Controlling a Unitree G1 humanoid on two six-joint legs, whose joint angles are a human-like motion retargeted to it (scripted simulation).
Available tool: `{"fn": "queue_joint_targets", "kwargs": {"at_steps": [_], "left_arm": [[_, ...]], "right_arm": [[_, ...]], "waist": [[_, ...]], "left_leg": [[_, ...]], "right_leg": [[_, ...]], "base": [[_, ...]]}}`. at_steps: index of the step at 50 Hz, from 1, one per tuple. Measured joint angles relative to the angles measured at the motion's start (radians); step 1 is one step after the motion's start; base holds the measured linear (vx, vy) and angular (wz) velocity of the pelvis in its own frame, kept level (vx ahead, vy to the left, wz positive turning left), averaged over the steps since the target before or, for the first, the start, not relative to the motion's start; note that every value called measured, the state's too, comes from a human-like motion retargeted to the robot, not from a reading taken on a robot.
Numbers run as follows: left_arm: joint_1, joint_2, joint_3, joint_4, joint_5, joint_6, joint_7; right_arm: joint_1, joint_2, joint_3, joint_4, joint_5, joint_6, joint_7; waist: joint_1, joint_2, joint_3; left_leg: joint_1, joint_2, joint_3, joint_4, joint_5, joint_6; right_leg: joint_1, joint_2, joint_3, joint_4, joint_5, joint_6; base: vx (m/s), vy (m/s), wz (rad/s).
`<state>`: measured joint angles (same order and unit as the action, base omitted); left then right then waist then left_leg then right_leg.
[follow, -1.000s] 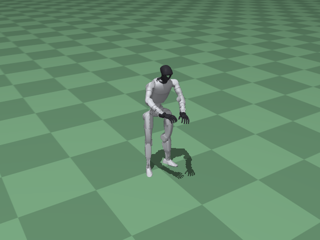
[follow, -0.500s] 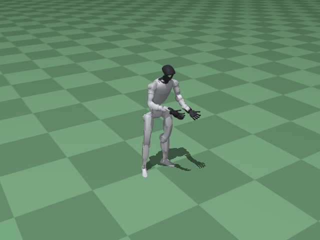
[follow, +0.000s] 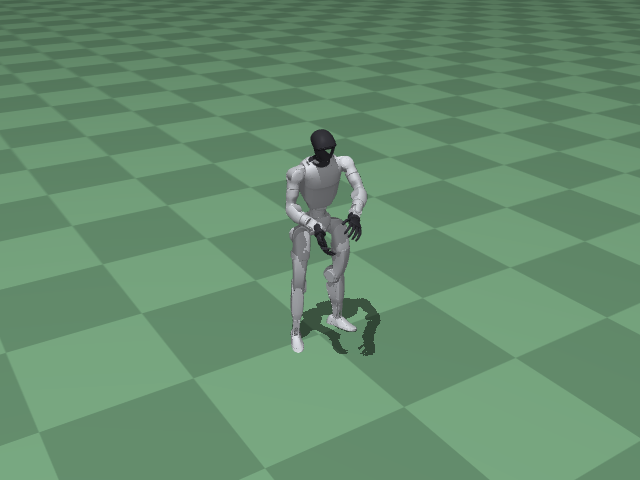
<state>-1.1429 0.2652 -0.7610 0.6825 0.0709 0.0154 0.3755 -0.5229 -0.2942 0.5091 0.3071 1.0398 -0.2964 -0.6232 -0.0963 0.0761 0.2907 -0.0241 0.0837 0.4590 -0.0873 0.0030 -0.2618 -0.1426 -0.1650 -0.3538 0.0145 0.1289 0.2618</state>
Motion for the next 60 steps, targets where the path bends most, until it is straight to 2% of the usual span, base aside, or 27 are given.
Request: {"fn": "queue_joint_targets", "kwargs": {"at_steps": [1, 2, 3, 4, 7, 10, 12, 13, 14, 15, 20, 24, 27, 30, 33, 40, 45, 48, 50, 55, 58, 60], "left_arm": [[0.002, -0.023, -0.022, 0.064, 0.108, -0.001, 0.003], [0.001, -0.046, -0.047, 0.130, 0.189, -0.004, 0.033], [-0.009, -0.070, -0.074, 0.200, 0.216, -0.011, 0.119], [-0.008, -0.085, -0.091, 0.257, 0.249, -0.014, 0.171], [0.013, -0.104, -0.101, 0.378, 0.313, -0.040, 0.275], [0.046, -0.080, -0.060, 0.395, 0.288, -0.110, 0.350], [0.076, -0.051, -0.019, 0.355, 0.232, -0.157, 0.357], [0.094, -0.036, 0.005, 0.325, 0.197, -0.170, 0.343], [0.111, -0.022, 0.033, 0.292, 0.137, -0.196, 0.341], [0.126, -0.009, 0.062, 0.258, 0.065, -0.229, 0.345], [0.221, 0.019, 0.230, 0.080, -0.397, -0.339, 0.290], [0.289, 0.028, 0.337, -0.029, -0.758, -0.377, 0.147], [0.325, 0.049, 0.352, -0.075, -0.821, -0.341, 0.056], [0.368, 0.076, 0.315, -0.147, -0.682, -0.295, 0.040], [0.455, 0.107, 0.273, -0.312, -0.471, -0.262, 0.058], [0.762, 0.286, 0.244, -0.873, -0.114, -0.317, 0.040], [0.846, 0.396, 0.218, -1.049, -0.038, -0.326, 0.004], [0.781, 0.403, 0.176, -0.970, -0.039, -0.314, -0.028], [0.700, 0.375, 0.128, -0.840, -0.045, -0.307, -0.026], [0.379, 0.189, -0.026, -0.227, -0.099, -0.282, 0.130], [0.171, 0.051, -0.054, 0.194, -0.164, -0.277, 0.212], [0.071, -0.005, -0.011, 0.353, -0.194, -0.277, 0.232]], "right_arm": [[-0.036, -0.069, 0.036, 0.041, -0.373, 0.143, 0.094], [-0.057, -0.098, 0.043, 0.055, -0.548, 0.180, 0.084], [-0.049, -0.050, -0.005, 0.014, -0.328, 0.006, -0.130], [-0.064, -0.046, -0.023, 0.010, -0.324, -0.040, -0.222], [-0.158, -0.103, -0.029, 0.056, -0.658, 0.039, -0.302], [-0.271, -0.153, -0.005, 0.100, -0.972, 0.140, -0.349], [-0.353, -0.184, 0.046, 0.129, -1.147, 0.212, -0.336], [-0.399, -0.210, 0.090, 0.157, -1.299, 0.305, -0.282], [-0.435, -0.211, 0.124, 0.158, -1.336, 0.310, -0.272], [-0.466, -0.198, 0.153, 0.148, -1.316, 0.271, -0.283], [-0.634, -0.174, 0.395, 0.166, -1.571, 0.335, -0.125], [-0.687, -0.117, 0.533, 0.169, -1.659, 0.341, 0.019], [-0.655, -0.083, 0.567, 0.176, -1.635, 0.325, 0.125], [-0.563, -0.084, 0.534, 0.158, -1.549, 0.310, 0.177], [-0.438, -0.146, 0.462, 0.047, -1.514, 0.298, 0.151], [-0.224, -0.417, 0.384, -0.427, -1.664, 0.211, 0.130], [-0.237, -0.567, 0.435, -0.625, -1.612, 0.158, 0.228], [-0.316, -0.587, 0.499, -0.603, -1.525, 0.150, 0.296], [-0.395, -0.557, 0.561, -0.518, -1.481, 0.159, 0.329], [-0.618, -0.286, 0.719, 0.009, -1.458, 0.247, 0.316], [-0.689, -0.095, 0.686, 0.360, -1.465, 0.295, 0.244], [-0.719, -0.021, 0.616, 0.481, -1.460, 0.314, 0.180]], "waist": [[-0.020, -0.003, 0.005], [-0.043, -0.006, 0.012], [-0.072, -0.010, 0.020], [-0.095, -0.014, 0.024], [-0.143, -0.029, 0.031], [-0.162, -0.043, 0.035], [-0.157, -0.049, 0.034], [-0.149, -0.052, 0.032], [-0.144, -0.053, 0.030], [-0.140, -0.054, 0.029], [-0.094, -0.068, 0.014], [-0.040, -0.080, 0.012], [0.013, -0.082, 0.018], [0.066, -0.077, 0.030], [0.100, -0.067, 0.041], [0.088, -0.055, 0.018], [0.063, -0.054, -0.041], [0.057, -0.053, -0.059], [0.054, -0.052, -0.057], [0.042, -0.044, -0.011], [0.046, -0.043, 0.011], [0.052, -0.042, 0.014]], "left_leg": [[0.008, 0.005, 0.007, 0.000, -0.003, 0.000], [0.011, 0.007, 0.012, 0.000, -0.004, 0.000], [0.004, 0.002, 0.013, 0.000, 0.000, 0.000], [0.002, 0.001, 0.017, 0.000, 0.001, 0.000], [0.010, 0.003, 0.030, 0.000, -0.001, 0.000], [0.034, 0.006, 0.043, 0.000, -0.007, 0.000], [0.056, 0.010, 0.053, 0.000, -0.013, 0.000], [0.072, 0.013, 0.059, 0.000, -0.017, 0.000], [0.083, 0.015, 0.063, 0.000, -0.020, 0.000], [0.092, 0.017, 0.066, 0.000, -0.022, 0.000], [0.116, 0.028, 0.079, 0.015, -0.038, 0.010], [0.116, 0.046, 0.086, 0.006, -0.030, 0.012], [0.106, 0.072, 0.086, 0.000, -0.019, 0.009], [0.086, 0.104, 0.075, 0.000, -0.007, 0.007], [0.065, 0.125, 0.051, 0.000, 0.004, 0.008], [0.052, 0.115, 0.006, 0.000, -0.005, 0.017], [0.057, 0.083, 0.008, 0.000, -0.019, 0.033], [0.054, 0.074, 0.022, 0.009, -0.025, 0.037], [0.053, 0.071, 0.034, 0.010, -0.024, 0.037], [0.059, 0.078, 0.059, 0.000, -0.009, 0.026], [0.054, 0.093, 0.067, 0.000, 0.002, 0.010], [0.048, 0.102, 0.070, 0.000, 0.009, 0.001]], "right_leg": [[0.002, 0.004, 0.008, 0.001, -0.003, 0.000], [0.002, 0.006, 0.013, 0.001, -0.003, 0.000], [-0.002, 0.006, 0.012, -0.003, 0.003, 0.000], [-0.006, 0.006, 0.015, -0.004, 0.005, 0.000], [-0.006, 0.011, 0.027, -0.002, 0.003, 0.000], [0.007, 0.014, 0.041, 0.004, -0.006, 0.000], [0.021, 0.016, 0.051, 0.008, -0.015, 0.000], [0.031, 0.017, 0.058, 0.012, -0.022, 0.000], [0.039, 0.018, 0.063, 0.014, -0.027, 0.000], [0.046, 0.019, 0.066, 0.015, -0.031, 0.000], [0.064, 0.024, 0.079, 0.024, -0.048, 0.000], [0.058, 0.047, 0.079, 0.021, -0.047, 0.000], [0.049, 0.079, 0.069, 0.011, -0.040, 0.000], [0.039, 0.115, 0.049, -0.001, -0.031, 0.000], [0.033, 0.136, 0.022, -0.006, -0.029, 0.000], [0.033, 0.111, -0.010, 0.024, -0.060, 0.000], [0.021, 0.067, 0.004, 0.061, -0.080, 0.000], [0.011, 0.056, 0.019, 0.068, -0.078, 0.000], [0.008, 0.056, 0.029, 0.063, -0.072, 0.000], [0.012, 0.075, 0.039, 0.028, -0.047, 0.000], [0.013, 0.098, 0.037, 0.005, -0.032, 0.000], [0.011, 0.110, 0.035, -0.007, -0.023, 0.000]], "base": [[0.02, -0.03, -0.36], [-0.01, -0.02, -0.25], [0.00, 0.00, 0.00], [0.00, 0.00, 0.00], [0.02, -0.02, -0.23], [0.07, -0.03, -0.25], [0.12, -0.05, -0.28], [0.14, -0.05, -0.29], [0.13, -0.06, -0.24], [0.12, -0.06, -0.20], [0.08, -0.07, -0.14], [0.02, -0.12, -0.08], [-0.01, -0.20, -0.02], [-0.02, -0.22, 0.14], [0.01, -0.17, 0.33], [0.12, 0.03, 0.34], [0.13, 0.12, 0.03], [0.03, 0.06, -0.20], [-0.04, 0.02, -0.27], [-0.10, -0.03, -0.24], [-0.09, -0.09, -0.16], [-0.06, -0.08, -0.08]]}}
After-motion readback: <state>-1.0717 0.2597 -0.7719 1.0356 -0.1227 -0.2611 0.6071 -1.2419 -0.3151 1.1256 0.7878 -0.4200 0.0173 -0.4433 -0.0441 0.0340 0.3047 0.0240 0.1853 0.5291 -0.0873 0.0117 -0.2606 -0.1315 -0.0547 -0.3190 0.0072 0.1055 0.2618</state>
